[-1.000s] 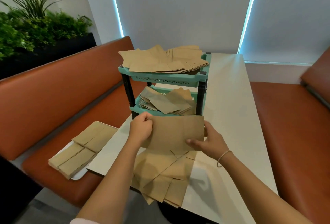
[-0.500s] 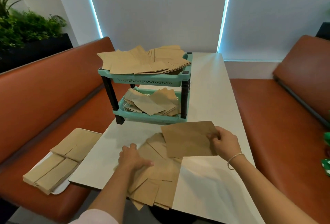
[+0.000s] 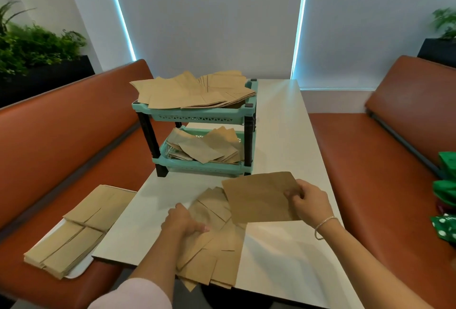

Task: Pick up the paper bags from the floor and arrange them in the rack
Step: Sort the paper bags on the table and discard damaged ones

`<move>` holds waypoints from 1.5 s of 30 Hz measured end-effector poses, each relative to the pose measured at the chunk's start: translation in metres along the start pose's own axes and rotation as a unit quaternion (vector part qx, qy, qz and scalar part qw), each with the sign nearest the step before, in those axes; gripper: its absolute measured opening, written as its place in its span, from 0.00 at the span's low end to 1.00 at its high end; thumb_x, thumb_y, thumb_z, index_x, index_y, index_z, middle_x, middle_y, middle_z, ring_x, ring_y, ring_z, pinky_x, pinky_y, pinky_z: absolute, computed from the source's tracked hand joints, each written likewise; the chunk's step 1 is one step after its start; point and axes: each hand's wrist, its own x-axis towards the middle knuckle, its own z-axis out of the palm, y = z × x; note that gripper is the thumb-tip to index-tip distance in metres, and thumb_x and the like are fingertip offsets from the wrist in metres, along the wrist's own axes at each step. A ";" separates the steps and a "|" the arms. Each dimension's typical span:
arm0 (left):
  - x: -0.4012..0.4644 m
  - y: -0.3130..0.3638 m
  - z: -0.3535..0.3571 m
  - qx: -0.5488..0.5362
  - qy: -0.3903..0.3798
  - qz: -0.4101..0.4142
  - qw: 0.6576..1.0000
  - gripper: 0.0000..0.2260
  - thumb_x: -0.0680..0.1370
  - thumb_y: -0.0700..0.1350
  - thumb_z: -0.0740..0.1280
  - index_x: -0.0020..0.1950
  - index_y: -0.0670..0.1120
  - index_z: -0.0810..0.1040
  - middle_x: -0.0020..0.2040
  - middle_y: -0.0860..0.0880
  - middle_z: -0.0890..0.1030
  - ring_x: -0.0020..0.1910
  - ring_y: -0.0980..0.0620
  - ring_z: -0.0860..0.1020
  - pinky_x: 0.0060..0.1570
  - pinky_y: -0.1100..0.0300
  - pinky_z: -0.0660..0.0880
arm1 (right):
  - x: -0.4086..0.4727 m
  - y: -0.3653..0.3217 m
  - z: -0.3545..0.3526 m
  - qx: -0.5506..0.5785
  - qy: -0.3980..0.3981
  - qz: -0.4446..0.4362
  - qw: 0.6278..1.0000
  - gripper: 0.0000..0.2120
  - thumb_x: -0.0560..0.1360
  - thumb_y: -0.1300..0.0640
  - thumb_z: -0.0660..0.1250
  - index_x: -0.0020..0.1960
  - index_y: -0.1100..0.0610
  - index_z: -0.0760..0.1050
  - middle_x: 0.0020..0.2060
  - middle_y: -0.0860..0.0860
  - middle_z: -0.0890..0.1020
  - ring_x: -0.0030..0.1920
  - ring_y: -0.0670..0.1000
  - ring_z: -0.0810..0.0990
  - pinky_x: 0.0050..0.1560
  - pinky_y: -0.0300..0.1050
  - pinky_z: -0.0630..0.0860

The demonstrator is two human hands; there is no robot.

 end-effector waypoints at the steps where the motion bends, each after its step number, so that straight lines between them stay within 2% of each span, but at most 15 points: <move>1: 0.000 0.000 0.000 0.015 0.000 0.001 1.000 0.46 0.61 0.61 0.77 0.70 0.42 0.61 0.67 0.43 0.70 0.66 0.44 0.70 0.60 0.52 0.71 | -0.002 0.001 0.000 -0.003 -0.002 0.001 1.000 0.07 0.77 0.61 0.60 0.48 0.55 0.76 0.39 0.50 0.78 0.41 0.52 0.74 0.36 0.39 0.66; 7: -0.004 0.003 0.001 0.089 0.054 -0.003 0.995 0.36 0.64 0.64 0.74 0.63 0.46 0.69 0.61 0.47 0.75 0.61 0.47 0.72 0.53 0.57 0.70 | -0.013 0.011 -0.010 -0.010 0.005 0.011 1.000 0.07 0.77 0.61 0.60 0.42 0.51 0.72 0.33 0.46 0.76 0.37 0.50 0.73 0.30 0.31 0.63; 9: -0.008 0.006 -0.002 0.080 0.108 0.010 0.991 0.24 0.68 0.59 0.72 0.56 0.46 0.73 0.55 0.48 0.77 0.56 0.48 0.73 0.50 0.58 0.70 | -0.016 0.012 -0.015 -0.010 0.013 0.016 1.000 0.08 0.77 0.61 0.61 0.41 0.51 0.72 0.31 0.44 0.74 0.34 0.47 0.72 0.29 0.31 0.64; 12: -0.011 0.012 -0.015 -0.048 0.137 0.034 0.989 0.05 0.71 0.48 0.69 0.40 0.48 0.76 0.43 0.49 0.78 0.47 0.48 0.73 0.50 0.54 0.73 | -0.018 0.011 -0.021 0.013 0.006 0.027 1.000 0.07 0.76 0.61 0.62 0.41 0.52 0.73 0.32 0.45 0.76 0.37 0.50 0.73 0.32 0.33 0.65; 16: -0.024 0.026 -0.050 -0.126 0.040 0.136 0.982 0.06 0.70 0.41 0.70 0.36 0.48 0.73 0.38 0.49 0.78 0.40 0.50 0.75 0.43 0.56 0.74 | -0.021 0.005 -0.027 0.072 -0.039 0.051 0.995 0.06 0.75 0.60 0.62 0.48 0.55 0.78 0.44 0.51 0.82 0.47 0.52 0.79 0.48 0.45 0.76; 19: -0.046 0.044 -0.073 -0.104 -0.010 0.204 0.973 0.07 0.72 0.39 0.69 0.38 0.49 0.74 0.43 0.50 0.81 0.43 0.50 0.78 0.44 0.57 0.75 | -0.023 0.003 -0.027 0.109 -0.075 0.053 0.990 0.07 0.75 0.59 0.64 0.50 0.53 0.78 0.47 0.51 0.82 0.50 0.53 0.80 0.54 0.50 0.77; 22: -0.073 0.066 -0.077 -0.101 -0.040 0.257 0.960 0.08 0.73 0.39 0.70 0.41 0.49 0.74 0.46 0.50 0.81 0.43 0.52 0.77 0.41 0.59 0.73 | -0.026 0.003 -0.028 0.133 -0.085 0.036 0.987 0.06 0.74 0.56 0.67 0.50 0.50 0.78 0.49 0.51 0.82 0.51 0.53 0.80 0.54 0.52 0.78; 26: -0.105 0.096 -0.059 -0.144 -0.100 0.301 0.937 0.05 0.75 0.40 0.68 0.46 0.48 0.75 0.45 0.49 0.83 0.45 0.51 0.82 0.43 0.58 0.77 | -0.028 0.010 -0.038 0.192 -0.064 0.028 0.979 0.05 0.71 0.54 0.70 0.45 0.51 0.76 0.47 0.53 0.82 0.49 0.56 0.80 0.51 0.56 0.79; 29: -0.115 0.119 -0.034 -0.167 -0.127 0.309 0.928 0.04 0.77 0.40 0.67 0.48 0.48 0.75 0.46 0.48 0.84 0.45 0.49 0.82 0.46 0.55 0.79 | -0.029 0.028 -0.051 0.203 -0.029 0.052 0.977 0.08 0.72 0.58 0.70 0.47 0.52 0.71 0.45 0.53 0.80 0.47 0.55 0.80 0.49 0.56 0.79; 31: -0.120 0.132 -0.017 -0.183 -0.131 0.306 0.925 0.04 0.77 0.40 0.66 0.46 0.48 0.74 0.46 0.47 0.84 0.43 0.48 0.80 0.47 0.53 0.77 | -0.031 0.040 -0.062 0.214 -0.030 0.073 0.974 0.15 0.72 0.59 0.70 0.54 0.50 0.68 0.48 0.51 0.80 0.48 0.52 0.80 0.47 0.49 0.79; 33: -0.126 0.147 0.000 -0.203 -0.133 0.302 0.922 0.04 0.77 0.41 0.67 0.45 0.49 0.74 0.46 0.47 0.83 0.41 0.51 0.79 0.44 0.55 0.76 | -0.031 0.053 -0.076 0.153 -0.036 0.075 0.985 0.21 0.73 0.57 0.70 0.62 0.49 0.67 0.52 0.49 0.79 0.51 0.50 0.79 0.49 0.43 0.76; 35: -0.133 0.165 0.017 -0.233 -0.122 0.297 0.918 0.02 0.77 0.44 0.67 0.47 0.50 0.75 0.47 0.50 0.82 0.43 0.53 0.79 0.41 0.60 0.75 | -0.029 0.065 -0.091 0.052 -0.031 0.075 0.995 0.14 0.74 0.56 0.67 0.60 0.51 0.74 0.51 0.48 0.80 0.53 0.51 0.78 0.53 0.45 0.75; 37: -0.139 0.184 0.032 -0.254 -0.071 0.286 0.921 0.04 0.78 0.45 0.65 0.52 0.50 0.75 0.50 0.53 0.79 0.47 0.54 0.76 0.42 0.63 0.72 | -0.029 0.076 -0.109 -0.003 0.004 0.097 0.995 0.09 0.76 0.57 0.63 0.55 0.51 0.78 0.48 0.49 0.81 0.52 0.52 0.78 0.54 0.47 0.75; 41: -0.147 0.215 0.056 -0.287 0.007 0.283 0.915 0.09 0.79 0.43 0.64 0.58 0.46 0.74 0.53 0.50 0.77 0.49 0.54 0.73 0.47 0.63 0.68 | -0.032 0.112 -0.143 -0.049 0.136 0.136 0.980 0.16 0.75 0.65 0.57 0.56 0.52 0.77 0.52 0.54 0.81 0.54 0.58 0.77 0.53 0.47 0.72; 45: -0.154 0.239 0.091 -0.261 -0.001 0.293 0.920 0.07 0.79 0.43 0.64 0.56 0.48 0.74 0.50 0.53 0.76 0.48 0.55 0.73 0.47 0.65 0.67 | -0.041 0.161 -0.152 -0.072 0.128 0.184 0.972 0.20 0.75 0.64 0.55 0.62 0.50 0.75 0.56 0.57 0.80 0.57 0.60 0.76 0.54 0.48 0.72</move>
